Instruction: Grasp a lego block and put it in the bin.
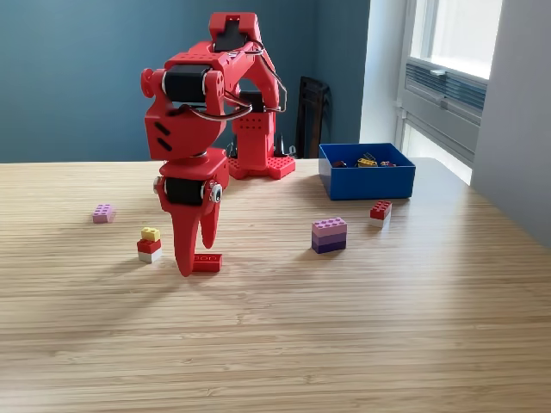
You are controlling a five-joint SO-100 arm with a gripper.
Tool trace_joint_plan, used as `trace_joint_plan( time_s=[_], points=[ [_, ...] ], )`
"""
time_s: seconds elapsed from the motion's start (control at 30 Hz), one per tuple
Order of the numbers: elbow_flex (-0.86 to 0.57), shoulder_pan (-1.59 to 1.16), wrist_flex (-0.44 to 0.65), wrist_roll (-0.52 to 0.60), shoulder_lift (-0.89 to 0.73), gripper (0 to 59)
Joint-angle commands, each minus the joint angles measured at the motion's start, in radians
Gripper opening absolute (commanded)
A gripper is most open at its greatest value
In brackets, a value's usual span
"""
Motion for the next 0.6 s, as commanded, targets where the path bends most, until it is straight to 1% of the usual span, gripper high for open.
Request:
trace_joint_plan(
  time_s=[0.03,0.1,0.17,0.23,0.33,0.4,0.43,0.6],
  points=[
    [-0.11,-0.003,0.029,0.011,-0.003,27.2],
    [-0.138,-0.003,0.043,0.017,-0.025,26.1],
    [-0.167,-0.002,0.055,0.028,-0.049,23.5],
    [-0.189,-0.002,0.066,0.037,-0.071,18.0],
    [-0.202,0.0,0.072,0.057,-0.092,6.7],
    [-0.204,0.002,0.072,0.066,-0.095,1.3],
    [-0.206,0.002,0.072,0.069,-0.095,0.1],
    [-0.198,0.002,0.072,0.081,-0.095,0.1]
  ],
)
